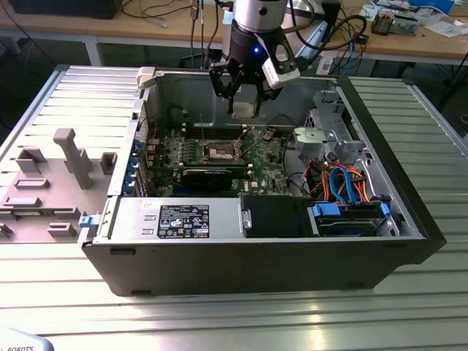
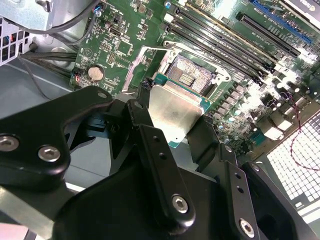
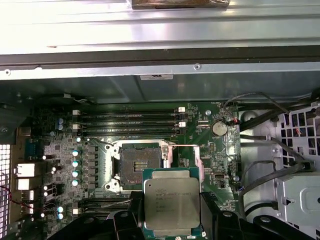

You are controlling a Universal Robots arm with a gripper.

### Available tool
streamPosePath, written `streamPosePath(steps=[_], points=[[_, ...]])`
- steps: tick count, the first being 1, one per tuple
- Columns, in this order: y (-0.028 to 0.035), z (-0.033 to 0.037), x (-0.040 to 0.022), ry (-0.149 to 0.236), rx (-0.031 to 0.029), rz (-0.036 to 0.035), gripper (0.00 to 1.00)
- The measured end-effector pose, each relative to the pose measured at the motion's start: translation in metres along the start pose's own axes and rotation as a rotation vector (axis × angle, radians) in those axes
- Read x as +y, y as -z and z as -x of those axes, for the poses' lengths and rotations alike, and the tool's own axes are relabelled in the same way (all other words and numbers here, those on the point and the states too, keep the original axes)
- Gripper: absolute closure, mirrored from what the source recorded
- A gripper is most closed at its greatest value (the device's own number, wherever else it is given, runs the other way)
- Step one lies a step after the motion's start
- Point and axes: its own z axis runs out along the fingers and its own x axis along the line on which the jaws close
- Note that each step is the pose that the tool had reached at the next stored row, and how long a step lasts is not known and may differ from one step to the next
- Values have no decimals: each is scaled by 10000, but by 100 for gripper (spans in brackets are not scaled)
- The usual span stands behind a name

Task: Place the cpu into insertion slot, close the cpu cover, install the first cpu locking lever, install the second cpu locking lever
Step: 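Place the cpu into insertion slot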

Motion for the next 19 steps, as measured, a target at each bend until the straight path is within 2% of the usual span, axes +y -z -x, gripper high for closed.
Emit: streamPosePath(steps=[19], points=[[-52,1,-7,0,0,0,45]])
